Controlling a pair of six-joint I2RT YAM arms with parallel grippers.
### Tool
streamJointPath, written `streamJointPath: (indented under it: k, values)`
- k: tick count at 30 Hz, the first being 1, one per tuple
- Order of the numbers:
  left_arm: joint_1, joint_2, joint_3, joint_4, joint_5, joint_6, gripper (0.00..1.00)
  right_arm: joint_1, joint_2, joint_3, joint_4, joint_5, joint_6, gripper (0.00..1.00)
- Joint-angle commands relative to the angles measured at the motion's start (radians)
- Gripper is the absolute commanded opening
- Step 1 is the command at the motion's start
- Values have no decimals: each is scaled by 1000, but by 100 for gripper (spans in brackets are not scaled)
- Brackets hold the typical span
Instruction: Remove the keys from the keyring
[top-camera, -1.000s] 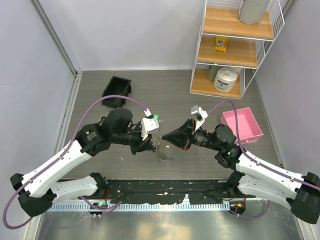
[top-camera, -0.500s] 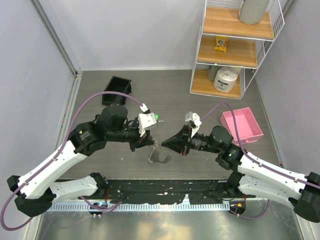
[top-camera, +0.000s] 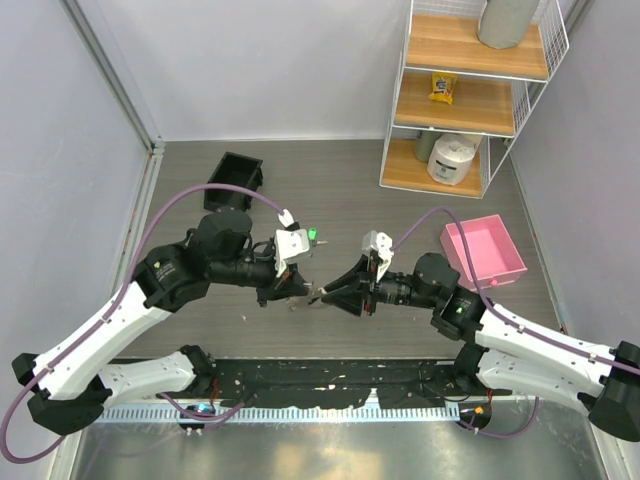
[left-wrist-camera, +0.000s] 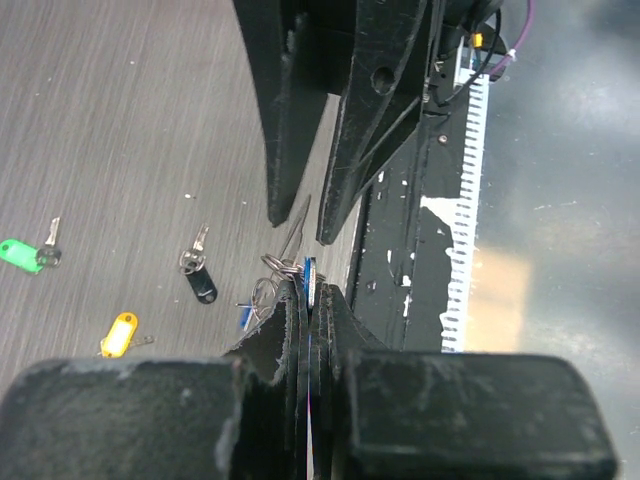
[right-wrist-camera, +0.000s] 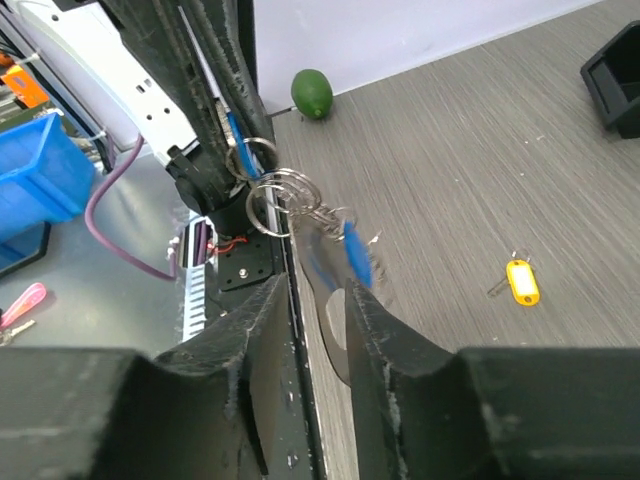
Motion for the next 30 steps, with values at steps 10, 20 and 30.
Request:
streamJointPath:
  k: [10, 20, 30]
  values:
    - [-1, -15, 57, -2, 143, 45, 0, 6, -60, 169, -158, -36, -317, 48]
    - [-1, -21, 74, -20, 170, 55, 0, 6, 1, 239, -221, -134, -434, 51]
    - [-1, -19, 79, -38, 188, 71, 0, 9, 52, 288, -215, -216, -449, 54]
